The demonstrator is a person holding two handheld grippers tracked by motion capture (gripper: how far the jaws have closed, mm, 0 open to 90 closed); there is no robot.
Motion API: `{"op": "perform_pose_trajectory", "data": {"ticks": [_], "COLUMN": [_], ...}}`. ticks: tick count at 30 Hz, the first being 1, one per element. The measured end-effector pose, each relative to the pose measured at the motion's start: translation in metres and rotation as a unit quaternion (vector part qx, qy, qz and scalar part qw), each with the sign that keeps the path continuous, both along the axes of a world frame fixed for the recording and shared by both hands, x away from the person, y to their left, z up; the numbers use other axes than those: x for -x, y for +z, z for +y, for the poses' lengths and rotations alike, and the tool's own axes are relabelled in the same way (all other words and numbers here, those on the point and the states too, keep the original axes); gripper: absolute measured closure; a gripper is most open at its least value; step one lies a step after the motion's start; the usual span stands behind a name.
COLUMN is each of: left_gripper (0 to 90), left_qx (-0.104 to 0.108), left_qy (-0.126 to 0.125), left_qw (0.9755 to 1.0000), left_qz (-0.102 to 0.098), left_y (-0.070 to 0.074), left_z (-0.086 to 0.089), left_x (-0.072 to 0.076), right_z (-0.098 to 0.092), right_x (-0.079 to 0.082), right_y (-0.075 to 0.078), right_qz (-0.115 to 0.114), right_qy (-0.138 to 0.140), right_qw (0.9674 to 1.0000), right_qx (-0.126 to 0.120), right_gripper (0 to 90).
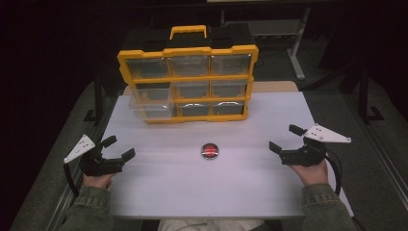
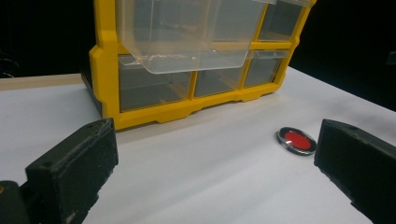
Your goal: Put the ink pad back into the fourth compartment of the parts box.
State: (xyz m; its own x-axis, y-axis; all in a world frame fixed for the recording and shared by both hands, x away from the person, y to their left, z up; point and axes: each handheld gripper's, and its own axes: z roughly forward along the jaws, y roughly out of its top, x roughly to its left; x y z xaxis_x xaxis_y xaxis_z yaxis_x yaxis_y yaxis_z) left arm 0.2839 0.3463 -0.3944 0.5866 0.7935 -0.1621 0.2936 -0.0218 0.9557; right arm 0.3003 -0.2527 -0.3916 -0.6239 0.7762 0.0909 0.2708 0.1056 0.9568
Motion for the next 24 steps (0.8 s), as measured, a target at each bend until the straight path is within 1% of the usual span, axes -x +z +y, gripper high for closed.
{"op": "perform_pose_trajectory", "data": {"ticks": [2, 3, 4, 8, 10, 12, 14, 16, 17, 19, 20, 22, 24], "left_gripper": [0.0, 0.0, 0.0, 0.0, 0.0, 0.0, 0.0, 0.0, 0.0, 0.0, 0.0, 0.0, 0.0], "left_qx": [0.0, 0.001, 0.001, -0.005, 0.0, -0.001, 0.007, 0.004, 0.006, 0.018, 0.02, 0.019, 0.007], "left_qy": [0.0, 0.0, -0.002, -0.005, -0.006, -0.006, -0.007, -0.007, -0.006, -0.004, -0.002, 0.0, -0.004], "left_qw": [1.0, 1.0, 1.0, 0.9999, 1.0, 0.9999, 0.9999, 1.0, 0.9999, 0.9998, 0.9998, 0.9998, 1.0], "left_qz": [-0.003, -0.004, -0.004, -0.008, -0.007, -0.008, -0.008, -0.004, -0.006, -0.001, 0.002, 0.002, 0.002], "left_y": [0.0, 0.0, 0.0, 0.002, 0.002, 0.002, 0.003, 0.005, 0.005, 0.007, 0.007, 0.009, 0.011], "left_z": [0.0, 0.0, 0.0, -0.002, -0.002, -0.001, -0.001, 0.0, 0.001, 0.002, 0.002, 0.002, 0.0], "left_x": [0.0, 0.0, 0.001, 0.0, 0.0, 0.0, -0.002, -0.004, -0.005, -0.008, -0.008, -0.01, -0.01], "right_z": [-0.001, -0.001, 0.0, 0.001, 0.001, 0.0, 0.0, 0.0, 0.0, -0.001, -0.002, -0.003, -0.003], "right_x": [0.0, 0.0, 0.0, 0.0, 0.001, 0.0, 0.0, 0.0, 0.0, -0.002, -0.002, -0.002, -0.002], "right_y": [-0.001, -0.001, -0.002, -0.002, -0.001, -0.002, -0.003, -0.004, -0.004, -0.005, -0.005, -0.006, -0.006], "right_qz": [0.009, 0.009, 0.009, 0.005, 0.004, 0.004, 0.004, 0.006, 0.006, 0.012, 0.013, 0.015, 0.016], "right_qy": [0.003, 0.003, 0.005, 0.006, 0.004, 0.003, 0.003, 0.003, 0.003, 0.002, 0.0, -0.002, -0.004], "right_qw": [0.9999, 0.9999, 0.9999, 1.0, 1.0, 1.0, 1.0, 1.0, 1.0, 0.9999, 0.9999, 0.9999, 0.9999], "right_qx": [-0.013, -0.013, -0.008, -0.006, -0.002, 0.0, 0.005, 0.004, 0.004, -0.003, -0.004, -0.005, -0.005], "right_gripper": [0.0, 0.0, 0.0, 0.0, 0.0, 0.0, 0.0, 0.0, 0.0, 0.0, 0.0, 0.0, 0.0]}}
